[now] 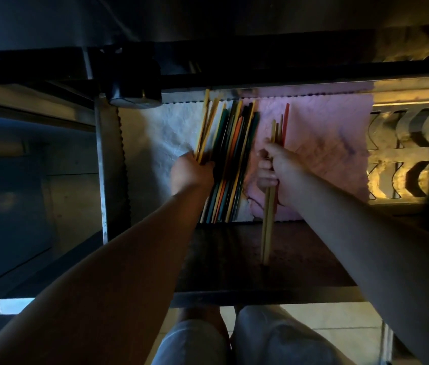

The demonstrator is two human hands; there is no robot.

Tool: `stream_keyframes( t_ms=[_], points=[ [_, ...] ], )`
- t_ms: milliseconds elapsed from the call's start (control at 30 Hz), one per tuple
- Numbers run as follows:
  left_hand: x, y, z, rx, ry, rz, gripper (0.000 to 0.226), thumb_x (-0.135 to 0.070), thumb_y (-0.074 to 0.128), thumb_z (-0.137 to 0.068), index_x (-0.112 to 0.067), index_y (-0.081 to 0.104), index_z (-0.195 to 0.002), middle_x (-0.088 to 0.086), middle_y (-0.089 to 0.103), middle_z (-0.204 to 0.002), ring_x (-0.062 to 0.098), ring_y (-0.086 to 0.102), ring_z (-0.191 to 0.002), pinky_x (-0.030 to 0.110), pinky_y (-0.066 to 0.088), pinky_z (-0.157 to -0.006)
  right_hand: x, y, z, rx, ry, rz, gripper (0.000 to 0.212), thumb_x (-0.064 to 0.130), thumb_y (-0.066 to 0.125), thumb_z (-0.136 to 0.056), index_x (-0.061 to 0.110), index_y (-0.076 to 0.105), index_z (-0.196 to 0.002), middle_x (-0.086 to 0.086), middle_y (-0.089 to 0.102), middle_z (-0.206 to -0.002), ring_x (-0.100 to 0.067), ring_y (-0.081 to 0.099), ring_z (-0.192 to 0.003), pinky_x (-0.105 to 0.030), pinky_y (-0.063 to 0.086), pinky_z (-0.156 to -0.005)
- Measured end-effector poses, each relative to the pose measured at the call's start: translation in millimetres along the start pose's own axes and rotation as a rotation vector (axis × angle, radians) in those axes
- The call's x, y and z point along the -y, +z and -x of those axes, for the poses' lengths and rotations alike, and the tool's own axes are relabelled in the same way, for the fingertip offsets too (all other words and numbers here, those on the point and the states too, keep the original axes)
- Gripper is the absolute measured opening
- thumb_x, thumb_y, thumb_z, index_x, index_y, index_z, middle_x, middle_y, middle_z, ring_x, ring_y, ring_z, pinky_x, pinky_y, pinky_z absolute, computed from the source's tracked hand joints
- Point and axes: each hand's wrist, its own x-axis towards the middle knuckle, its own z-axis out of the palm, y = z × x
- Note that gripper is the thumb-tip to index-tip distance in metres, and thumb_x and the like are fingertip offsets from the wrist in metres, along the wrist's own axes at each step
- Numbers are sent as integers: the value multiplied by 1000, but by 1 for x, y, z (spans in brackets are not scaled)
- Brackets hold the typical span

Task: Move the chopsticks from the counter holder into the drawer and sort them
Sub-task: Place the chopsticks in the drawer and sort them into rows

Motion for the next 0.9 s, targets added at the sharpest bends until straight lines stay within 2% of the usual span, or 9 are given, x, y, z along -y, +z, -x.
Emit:
stream_keyframes(
  t_ms=[100, 267, 433, 500, 633, 733, 900],
  points=[
    [-1, 3, -4, -6, -25, -22, 29, -33, 71, -83, -13, 68, -105, 8, 71, -95, 27, 67, -92, 36, 55, -80, -5, -2, 0, 22, -18, -28, 41, 38, 47, -98, 17, 46, -62, 7, 35, -39, -6, 25, -25, -10, 18, -30],
    [-7, 0, -6, 36, -30, -6, 16, -29, 65, -86, -16, 68, -93, 3, 65, -78, 23, 65, -78, 27, 46, -65, -11, 0, -3, 27, -25, -14, 37, 38, 48, -97, 18, 49, -67, 5, 35, -52, -5, 27, -29, -14, 21, -29],
    [-8, -3, -2, 57, -18, 21, 17, -27, 58, -87, -14, 67, -93, 1, 58, -67, 19, 57, -64, 24, 37, -53, -11, 10, -3, -18, -95, -7, 48, 53, 36, -98, 17, 52, -71, 7, 36, -49, -6, 30, -32, -14, 24, -34],
    [-7, -4, 1, 67, -6, 25, 21, -27, 54, -89, -13, 68, -97, 3, 58, -70, 22, 57, -68, 24, 38, -57, -9, 11, -7, -66, -124, 10, 49, 52, 34, -99, 18, 53, -70, 7, 38, -45, -7, 32, -31, -11, 28, -36],
    [1, -5, 7, 138, 25, 37, 26, -33, 53, -92, -12, 68, -96, 8, 65, -77, 32, 66, -80, 29, 47, -63, -8, 8, -10, -36, -145, -31, 36, 45, 35, -101, 21, 53, -81, 6, 44, -38, -6, 35, -24, -9, 33, -36],
    [5, -6, 12, 167, 58, 47, 26, -35, 51, -94, -14, 65, -90, 6, 64, -75, 27, 65, -74, 28, 44, -59, -10, 6, -6, -72, -105, 24, 32, 39, 39, -101, 19, 53, -81, 3, 39, -54, -5, 31, -24, -9, 28, -33],
    [1, -10, 13, 138, 69, 63, 27, -31, 48, -95, -10, 65, -95, 10, 67, -81, 31, 65, -78, 34, 51, -67, -3, 5, 10, -16, -8, -5, 31, 33, 40, -101, 13, 54, -83, 1, 40, -59, -4, 29, -24, -11, 23, -29]
  ],
)
